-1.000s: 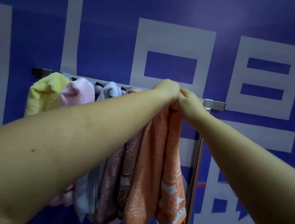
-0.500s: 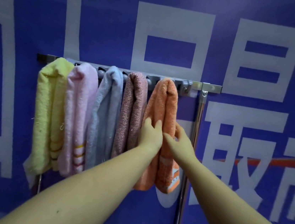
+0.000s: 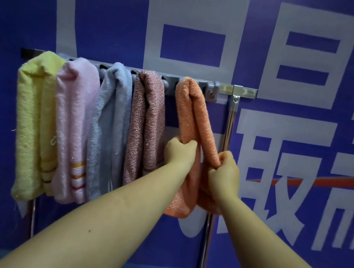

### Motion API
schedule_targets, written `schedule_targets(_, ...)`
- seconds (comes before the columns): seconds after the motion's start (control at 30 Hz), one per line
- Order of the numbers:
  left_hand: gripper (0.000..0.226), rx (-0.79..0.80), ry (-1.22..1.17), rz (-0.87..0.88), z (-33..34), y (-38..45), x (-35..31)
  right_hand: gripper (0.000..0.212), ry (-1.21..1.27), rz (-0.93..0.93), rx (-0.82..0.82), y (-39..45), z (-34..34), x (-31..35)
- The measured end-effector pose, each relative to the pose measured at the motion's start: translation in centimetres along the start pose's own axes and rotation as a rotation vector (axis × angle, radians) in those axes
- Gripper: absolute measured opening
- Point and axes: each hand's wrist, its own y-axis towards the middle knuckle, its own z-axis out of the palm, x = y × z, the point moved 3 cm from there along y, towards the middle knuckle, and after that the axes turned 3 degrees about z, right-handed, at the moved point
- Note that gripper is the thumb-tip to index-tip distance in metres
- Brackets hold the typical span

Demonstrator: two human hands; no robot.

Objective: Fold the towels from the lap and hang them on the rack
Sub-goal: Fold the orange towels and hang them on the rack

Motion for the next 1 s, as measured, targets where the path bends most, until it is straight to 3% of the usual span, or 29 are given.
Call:
schedule_targets(0.1, 0.007, 0.042, -0.079, -0.029, 1.1, -1.1, 0.8, 0.021, -0.054, -0.008, -0.011, 0.9, -1.6, -0.4)
schedule_targets(0.27, 0.030, 0.043, -0.015, -0.123, 0.8, -2.6, 3.8, 0.013, -0.087, -0.022, 0.022, 0.7, -2.9, -0.2)
schedule_targets(0.33, 0.039, 0.026, 0.041, -0.096, -0.1, -3.7, 4.8, 0.025, -0.076, -0.009, 0.066, -0.3, -2.6, -0.1)
schedule_targets(0.47, 0.032, 0.098, 0.236, -0.029, -1.7, -6.3, 7.0, 0.049, -0.062, -0.059, 0.134, -3.1, -0.3, -0.5)
schedule_targets(0.63, 0.034, 0.297, 0.436, 0.026, -3.1, -8.0, 9.7, 0.027, -0.039, -0.029, 0.297, -7.0, 3.1, -1.4)
schedule_targets(0.73, 0.024, 0.427, 0.547, 0.078, -4.3, -8.4, 9.9, 0.038, -0.119, -0.027, 0.375, -8.2, 3.5, -1.7)
schedule_targets(0.9, 0.069, 0.617, 0.785, 0.223, -6.6, -9.5, 8.7, 0.053, -0.228, -0.021, 0.412, -9.9, 2.1, -1.7)
schedule_targets(1.0, 0.072, 0.710, 0.989, 0.349, -8.7, -10.7, 8.9, 0.055, -0.403, -0.068, 0.427, -12.0, 1.5, -1.6)
